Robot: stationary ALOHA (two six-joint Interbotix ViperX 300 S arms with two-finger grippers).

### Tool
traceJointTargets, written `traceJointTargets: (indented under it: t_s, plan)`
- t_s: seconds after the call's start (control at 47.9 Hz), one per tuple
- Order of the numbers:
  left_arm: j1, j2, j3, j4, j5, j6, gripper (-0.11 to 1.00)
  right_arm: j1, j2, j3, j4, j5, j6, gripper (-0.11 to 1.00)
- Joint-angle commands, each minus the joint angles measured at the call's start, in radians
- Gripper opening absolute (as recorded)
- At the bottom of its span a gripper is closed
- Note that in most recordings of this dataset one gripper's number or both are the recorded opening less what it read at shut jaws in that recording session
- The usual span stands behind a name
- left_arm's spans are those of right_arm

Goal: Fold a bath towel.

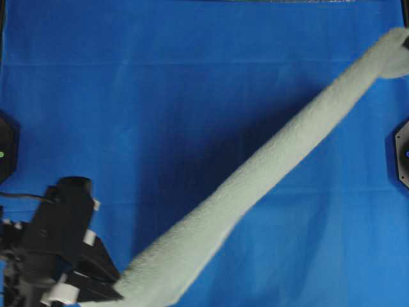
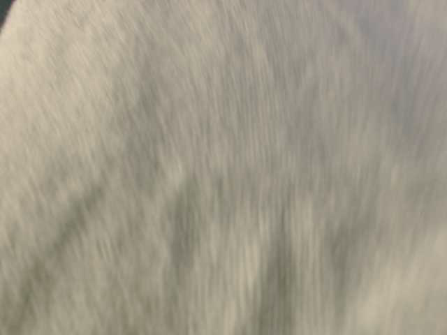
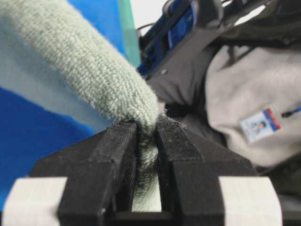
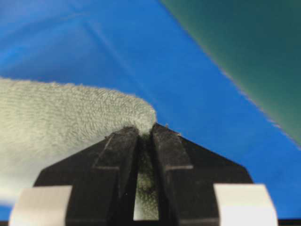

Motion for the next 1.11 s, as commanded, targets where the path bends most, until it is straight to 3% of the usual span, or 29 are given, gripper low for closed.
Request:
traceJointTargets:
  t_s: [0.0, 0.125, 0.271, 0.438, 0.605, 0.835, 1.085]
  plan:
    - [-0.005, 0.006, -0.049, -0.002, -0.011, 0.000, 0.09, -0.026, 0.044, -0.011, -0.072, 0.020, 0.026, 0.12]
    - [0.026, -0.002, -0.014, 0.000, -0.005, -0.011, 0.09, -0.109, 0.160, 0.029, -0.133, 0.028, 0.057, 0.12]
    - [0.101, -0.034, 0.100, -0.002, -0.054, -0.084, 0.09, -0.311, 0.370, 0.037, -0.118, -0.026, 0.055, 0.12]
    - [0.186, -0.100, 0.308, -0.002, -0.152, -0.184, 0.09, -0.486, 0.632, 0.015, -0.104, -0.302, 0.037, 0.12]
    - [0.284, -0.173, 0.508, 0.000, -0.164, -0.247, 0.09, -0.614, 0.862, -0.067, -0.110, -0.591, 0.009, 0.12]
    - [0.388, -0.192, 0.681, 0.003, -0.170, -0.247, 0.09, -0.675, 1.075, -0.202, -0.112, -0.719, -0.112, 0.12]
    - [0.403, -0.190, 0.701, 0.018, -0.173, -0.239, 0.09, -0.678, 1.155, -0.278, -0.110, -0.736, -0.155, 0.12]
